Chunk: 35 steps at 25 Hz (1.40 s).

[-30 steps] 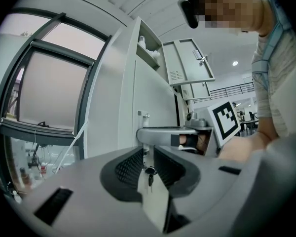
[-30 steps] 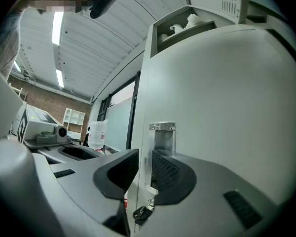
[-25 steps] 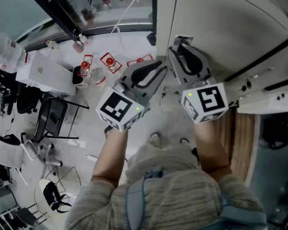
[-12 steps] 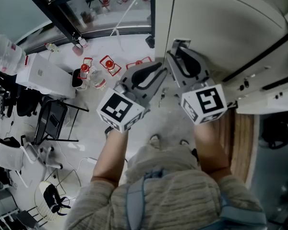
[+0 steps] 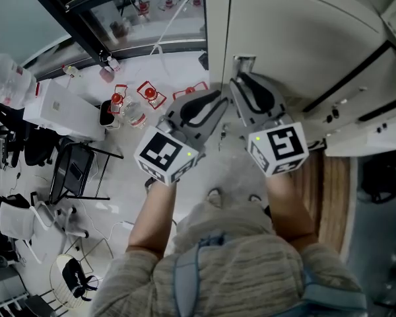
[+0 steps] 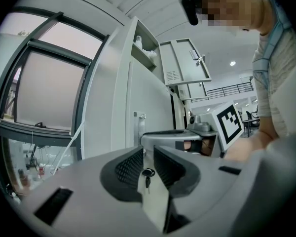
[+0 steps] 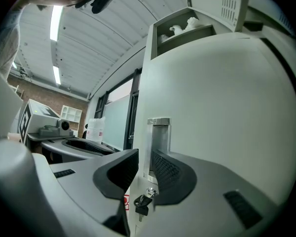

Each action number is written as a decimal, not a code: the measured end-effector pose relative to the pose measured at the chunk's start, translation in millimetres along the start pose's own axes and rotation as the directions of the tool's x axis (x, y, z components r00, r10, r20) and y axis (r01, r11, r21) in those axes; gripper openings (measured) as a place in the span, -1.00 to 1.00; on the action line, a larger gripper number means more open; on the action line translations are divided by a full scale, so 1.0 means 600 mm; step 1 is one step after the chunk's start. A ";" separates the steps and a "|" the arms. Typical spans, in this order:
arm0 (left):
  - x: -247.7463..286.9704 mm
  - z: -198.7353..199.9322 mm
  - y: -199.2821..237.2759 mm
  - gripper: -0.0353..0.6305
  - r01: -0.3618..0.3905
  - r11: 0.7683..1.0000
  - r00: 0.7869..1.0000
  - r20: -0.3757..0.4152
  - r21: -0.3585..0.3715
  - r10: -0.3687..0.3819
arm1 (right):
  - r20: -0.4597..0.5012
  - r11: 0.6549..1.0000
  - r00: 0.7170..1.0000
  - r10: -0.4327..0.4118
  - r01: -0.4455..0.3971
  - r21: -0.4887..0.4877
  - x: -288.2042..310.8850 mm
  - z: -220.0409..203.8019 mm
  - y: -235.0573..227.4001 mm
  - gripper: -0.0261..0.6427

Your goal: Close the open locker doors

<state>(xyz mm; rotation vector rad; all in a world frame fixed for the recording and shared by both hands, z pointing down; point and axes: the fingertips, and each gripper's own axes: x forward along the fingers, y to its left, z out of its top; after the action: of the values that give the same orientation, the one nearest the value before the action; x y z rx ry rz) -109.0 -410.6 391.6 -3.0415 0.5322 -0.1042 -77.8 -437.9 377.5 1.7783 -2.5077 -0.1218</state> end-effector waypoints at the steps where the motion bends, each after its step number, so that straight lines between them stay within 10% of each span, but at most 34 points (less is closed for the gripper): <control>1: 0.000 -0.001 0.000 -0.75 0.003 1.000 1.000 -0.001 0.009 -0.003 | -0.008 1.000 1.000 0.000 0.000 0.011 -0.002 0.000 0.002 -0.67; 21: 0.006 0.066 -0.051 -0.75 0.102 0.994 0.993 0.057 0.029 -0.104 | 0.040 0.998 0.999 -0.005 0.007 -0.056 -0.085 0.065 0.005 -0.67; 35: 0.047 0.210 -0.203 -0.75 0.237 0.964 0.940 0.222 0.119 -0.258 | 0.177 0.990 0.984 0.010 0.015 -0.140 -0.260 0.199 -0.019 -0.67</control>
<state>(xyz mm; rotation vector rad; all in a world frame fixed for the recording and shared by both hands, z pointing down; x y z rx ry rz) -32.0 -301.1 275.4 -2.9580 0.1223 0.2154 -27.2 -291.1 256.7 1.7881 -2.5401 -0.4653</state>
